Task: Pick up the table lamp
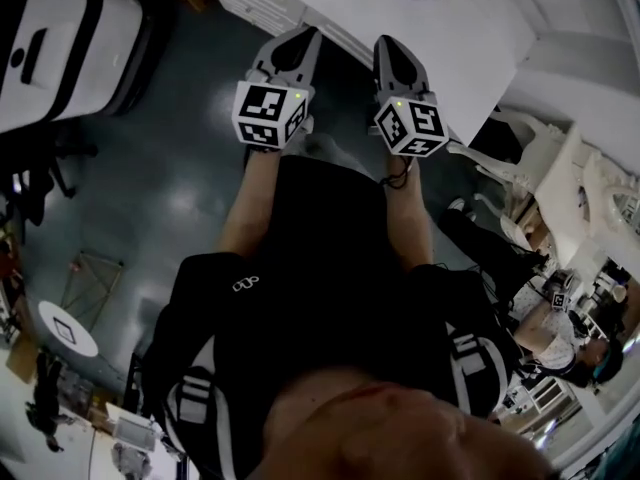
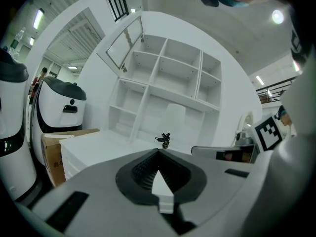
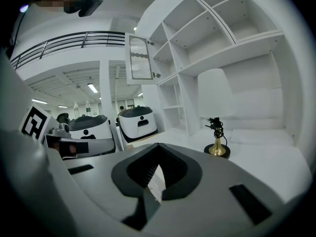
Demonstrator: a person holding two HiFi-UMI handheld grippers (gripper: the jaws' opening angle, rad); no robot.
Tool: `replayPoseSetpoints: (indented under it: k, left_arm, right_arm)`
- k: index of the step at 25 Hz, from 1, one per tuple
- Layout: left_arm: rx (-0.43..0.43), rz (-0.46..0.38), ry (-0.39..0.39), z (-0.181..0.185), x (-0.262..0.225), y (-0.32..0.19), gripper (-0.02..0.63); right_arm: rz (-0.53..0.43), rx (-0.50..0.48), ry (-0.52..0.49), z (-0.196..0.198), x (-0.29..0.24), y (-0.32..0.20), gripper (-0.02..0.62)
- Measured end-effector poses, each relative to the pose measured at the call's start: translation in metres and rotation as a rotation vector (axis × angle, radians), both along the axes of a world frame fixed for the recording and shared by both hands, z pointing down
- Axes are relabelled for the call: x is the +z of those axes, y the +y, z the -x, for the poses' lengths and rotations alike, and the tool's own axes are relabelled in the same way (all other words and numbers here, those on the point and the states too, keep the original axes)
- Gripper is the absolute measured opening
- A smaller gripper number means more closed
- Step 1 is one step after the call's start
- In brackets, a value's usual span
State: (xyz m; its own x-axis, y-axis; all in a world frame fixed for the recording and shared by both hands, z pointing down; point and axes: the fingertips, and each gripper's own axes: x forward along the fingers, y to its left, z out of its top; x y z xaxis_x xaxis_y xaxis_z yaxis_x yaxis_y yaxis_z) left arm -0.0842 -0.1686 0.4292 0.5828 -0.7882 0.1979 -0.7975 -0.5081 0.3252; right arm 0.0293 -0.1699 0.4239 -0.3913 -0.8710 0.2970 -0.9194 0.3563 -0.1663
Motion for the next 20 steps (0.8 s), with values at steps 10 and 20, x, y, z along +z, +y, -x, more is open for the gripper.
replayPoseSetpoints:
  k: [10, 20]
  left_arm:
    - [0.168, -0.054, -0.039, -0.033, 0.020, -0.092, 0.009]
    - [0.384, -0.056, -0.129, -0.121, 0.042, -0.146, 0.009]
  right_arm:
    - [-0.024, 0.200, 0.012, -0.043, 0.011, -0.059, 0.017]
    - [0.021, 0.377, -0.019, -0.103, 0.036, -0.081, 0.017]
